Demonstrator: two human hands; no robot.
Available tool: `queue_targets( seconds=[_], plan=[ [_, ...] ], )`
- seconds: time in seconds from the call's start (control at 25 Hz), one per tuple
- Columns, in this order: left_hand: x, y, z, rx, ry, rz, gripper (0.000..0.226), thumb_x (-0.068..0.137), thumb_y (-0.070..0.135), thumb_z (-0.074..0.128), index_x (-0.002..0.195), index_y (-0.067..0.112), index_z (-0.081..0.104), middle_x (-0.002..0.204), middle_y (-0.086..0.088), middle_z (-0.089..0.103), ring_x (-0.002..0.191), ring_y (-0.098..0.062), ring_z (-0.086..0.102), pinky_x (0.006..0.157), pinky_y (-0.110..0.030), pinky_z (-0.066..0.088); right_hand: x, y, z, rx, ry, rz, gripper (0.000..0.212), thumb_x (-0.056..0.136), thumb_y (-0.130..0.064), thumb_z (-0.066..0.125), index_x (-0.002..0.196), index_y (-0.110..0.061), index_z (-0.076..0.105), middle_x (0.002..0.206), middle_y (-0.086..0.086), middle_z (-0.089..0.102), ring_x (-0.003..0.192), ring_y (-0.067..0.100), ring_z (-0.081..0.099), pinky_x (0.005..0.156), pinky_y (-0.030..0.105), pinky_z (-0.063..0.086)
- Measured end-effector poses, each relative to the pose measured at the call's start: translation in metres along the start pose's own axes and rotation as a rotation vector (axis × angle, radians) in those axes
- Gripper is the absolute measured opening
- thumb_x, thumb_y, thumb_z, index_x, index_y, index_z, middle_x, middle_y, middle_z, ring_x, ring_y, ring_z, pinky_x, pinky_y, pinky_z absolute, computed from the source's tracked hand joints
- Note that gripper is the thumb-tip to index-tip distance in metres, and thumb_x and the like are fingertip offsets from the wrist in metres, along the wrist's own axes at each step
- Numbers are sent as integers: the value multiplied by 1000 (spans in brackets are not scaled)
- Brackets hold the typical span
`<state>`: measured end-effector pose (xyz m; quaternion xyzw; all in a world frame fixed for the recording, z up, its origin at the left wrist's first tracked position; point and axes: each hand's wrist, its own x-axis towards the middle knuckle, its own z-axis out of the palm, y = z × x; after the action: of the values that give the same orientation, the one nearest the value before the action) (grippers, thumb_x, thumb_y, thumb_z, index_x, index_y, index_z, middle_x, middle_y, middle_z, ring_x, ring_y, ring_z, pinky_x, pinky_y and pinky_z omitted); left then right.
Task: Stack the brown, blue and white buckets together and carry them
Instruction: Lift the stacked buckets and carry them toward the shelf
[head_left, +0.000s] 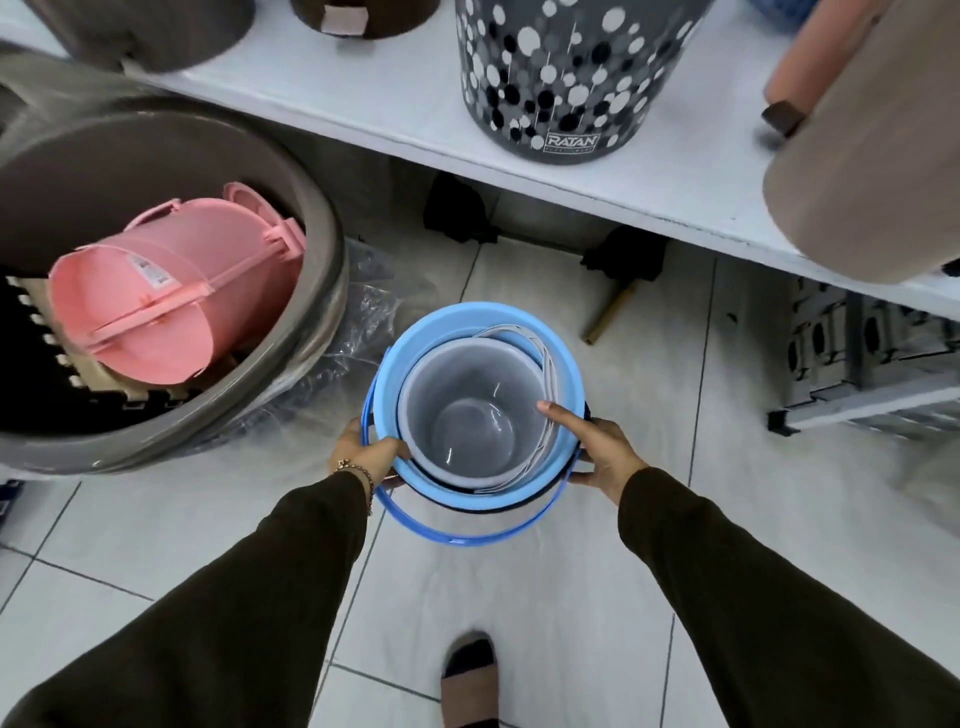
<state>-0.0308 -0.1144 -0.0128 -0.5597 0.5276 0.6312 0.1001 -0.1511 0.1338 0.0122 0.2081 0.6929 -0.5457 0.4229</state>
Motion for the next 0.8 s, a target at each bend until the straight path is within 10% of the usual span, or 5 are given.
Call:
queue_targets(
  seconds=[0.36,0.56,0.8],
  plan=[
    [-207,51,-67,61,-109,231,55,74,-11,63,121,13,51,97,-16,65,68,-31,68,61,-41,61,-225,-26,-18,155,57,-214,59,68,-37,86,119,-12,67,120,19,70,94,26,66,74,36,55],
    [-352,95,-110,56,-179,344,56,75,-11,63,121,19,50,88,-7,64,67,-26,66,42,-30,57,-370,-48,-27,279,96,-304,97,56,-41,92,140,-18,47,124,15,67,102,26,68,72,37,58],
    [-465,147,-143,19,-205,463,54,63,-4,69,111,19,59,104,-17,68,82,-36,68,72,-51,61,-498,-93,-32,343,152,-481,70,74,-26,83,131,-16,45,123,11,65,92,22,66,66,36,58]
  ],
)
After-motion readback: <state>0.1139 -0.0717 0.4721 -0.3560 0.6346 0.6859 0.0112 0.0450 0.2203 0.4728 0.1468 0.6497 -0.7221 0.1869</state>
